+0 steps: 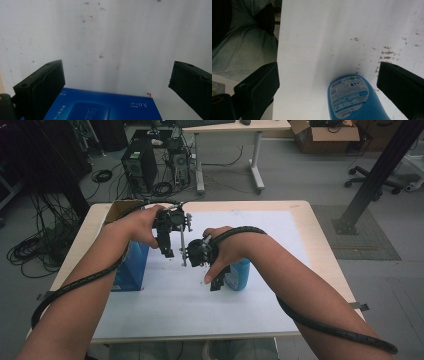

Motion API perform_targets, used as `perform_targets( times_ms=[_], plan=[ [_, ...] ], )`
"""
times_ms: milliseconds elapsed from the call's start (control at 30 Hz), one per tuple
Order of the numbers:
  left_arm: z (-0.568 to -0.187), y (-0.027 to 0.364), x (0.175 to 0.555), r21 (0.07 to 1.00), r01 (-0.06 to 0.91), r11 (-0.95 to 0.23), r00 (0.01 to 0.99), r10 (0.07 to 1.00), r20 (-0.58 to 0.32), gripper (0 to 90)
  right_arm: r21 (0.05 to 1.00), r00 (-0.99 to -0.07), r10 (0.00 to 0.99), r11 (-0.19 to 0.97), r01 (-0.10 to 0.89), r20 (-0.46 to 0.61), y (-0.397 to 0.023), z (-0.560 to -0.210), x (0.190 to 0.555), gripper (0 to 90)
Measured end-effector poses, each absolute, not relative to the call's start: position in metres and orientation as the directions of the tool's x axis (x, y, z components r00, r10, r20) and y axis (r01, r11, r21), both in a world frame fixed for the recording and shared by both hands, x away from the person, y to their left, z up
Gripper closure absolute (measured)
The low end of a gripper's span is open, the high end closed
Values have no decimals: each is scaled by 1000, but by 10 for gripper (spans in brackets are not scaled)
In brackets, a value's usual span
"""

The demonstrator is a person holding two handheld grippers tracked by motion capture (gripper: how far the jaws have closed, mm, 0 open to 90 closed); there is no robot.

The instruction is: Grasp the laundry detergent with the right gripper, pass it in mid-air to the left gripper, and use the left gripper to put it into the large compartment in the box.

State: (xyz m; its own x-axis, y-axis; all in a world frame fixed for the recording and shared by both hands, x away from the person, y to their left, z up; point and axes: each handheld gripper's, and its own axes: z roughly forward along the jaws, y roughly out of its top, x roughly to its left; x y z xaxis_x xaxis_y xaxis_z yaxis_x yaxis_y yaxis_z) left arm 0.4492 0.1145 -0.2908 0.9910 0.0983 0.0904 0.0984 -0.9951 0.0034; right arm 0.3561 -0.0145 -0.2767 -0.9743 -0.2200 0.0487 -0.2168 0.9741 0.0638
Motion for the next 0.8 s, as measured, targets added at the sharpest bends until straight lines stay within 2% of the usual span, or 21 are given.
perform_targets(
  times_ms=[400,800],
  plan=[
    [-287,118,451,15,107,-994,990,108,90,4,86,-968,-246,966,-242,40,-15,-271,351,39],
    [-285,113,446,4,100,-995,991,100,90,4,84,-970,-242,968,-238,38,-35,-263,328,39]
  ],
)
